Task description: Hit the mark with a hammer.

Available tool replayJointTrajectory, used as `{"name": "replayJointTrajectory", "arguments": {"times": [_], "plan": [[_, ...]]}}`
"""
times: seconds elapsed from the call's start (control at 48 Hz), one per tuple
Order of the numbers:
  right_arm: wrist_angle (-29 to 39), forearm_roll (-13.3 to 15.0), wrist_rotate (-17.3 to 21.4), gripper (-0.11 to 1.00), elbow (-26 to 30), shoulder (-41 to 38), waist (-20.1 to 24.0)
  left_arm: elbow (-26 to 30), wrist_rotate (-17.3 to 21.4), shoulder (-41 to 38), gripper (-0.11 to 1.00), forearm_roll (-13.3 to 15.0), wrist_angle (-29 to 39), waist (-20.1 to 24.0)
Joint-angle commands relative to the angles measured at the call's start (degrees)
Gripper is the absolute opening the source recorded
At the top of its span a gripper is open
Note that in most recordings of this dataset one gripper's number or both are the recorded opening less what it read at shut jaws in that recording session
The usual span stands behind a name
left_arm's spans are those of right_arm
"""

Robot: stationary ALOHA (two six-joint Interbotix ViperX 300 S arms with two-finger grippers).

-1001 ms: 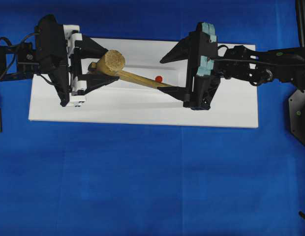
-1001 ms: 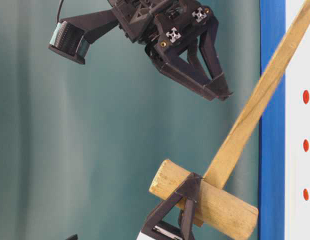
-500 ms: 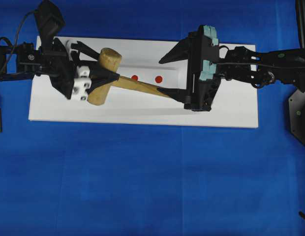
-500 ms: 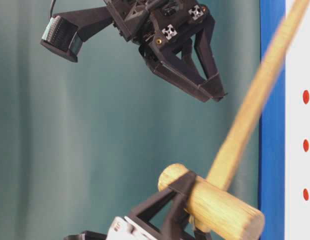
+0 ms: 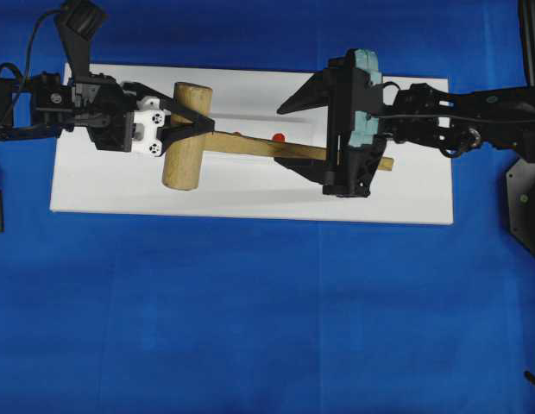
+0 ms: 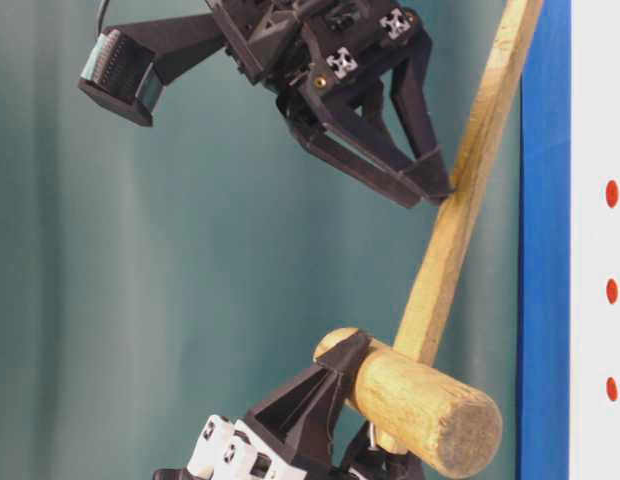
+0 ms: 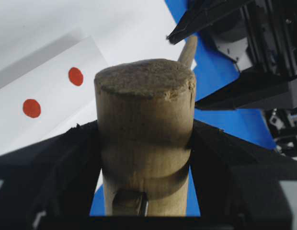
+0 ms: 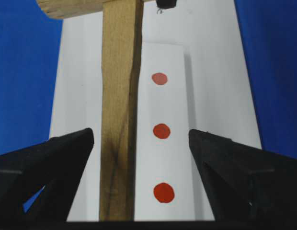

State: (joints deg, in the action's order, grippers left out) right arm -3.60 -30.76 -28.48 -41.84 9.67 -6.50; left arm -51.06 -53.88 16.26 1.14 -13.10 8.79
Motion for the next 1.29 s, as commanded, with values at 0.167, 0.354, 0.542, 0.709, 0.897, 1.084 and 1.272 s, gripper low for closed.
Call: {"name": "replayJointTrajectory", "arguments": {"times": [0.167, 0.354, 0.542, 0.709, 0.897, 1.084, 1.272], "plan": [[-0.5, 0.1, -0.2, 0.91, 2.5, -3.5, 0.7, 2.4, -0.3, 0.5, 0.48, 0.1, -0.8, 0.0], [-0.8, 0.5, -0.3, 0.75, 2.8, -4.3, 0.8, 2.4, -0.4, 0.7, 0.48, 0.1, -0.8, 0.1], [-0.6, 2.0, -0.4, 0.21, 2.9, -4.2, 0.8, 2.7, -1.3, 0.5, 0.48, 0.1, -0.8, 0.2], [-0.8, 2.0, -0.3, 0.07, 2.9, -4.2, 0.9, 2.6, -0.9, 0.6, 0.48, -0.1, -0.7, 0.0], [-0.9, 2.0, -0.3, 0.07, 2.9, -4.2, 0.9, 2.6, 0.2, 0.8, 0.48, -0.2, -0.8, -0.4], [-0.8, 2.0, -0.3, 0.07, 3.0, -4.2, 0.9, 2.5, 0.4, 1.0, 0.49, -0.1, -0.8, -0.4], [-0.9, 2.0, -0.2, 0.07, 2.9, -4.2, 0.8, 2.5, 1.8, 1.0, 0.67, -0.3, -0.8, -0.8]]}}
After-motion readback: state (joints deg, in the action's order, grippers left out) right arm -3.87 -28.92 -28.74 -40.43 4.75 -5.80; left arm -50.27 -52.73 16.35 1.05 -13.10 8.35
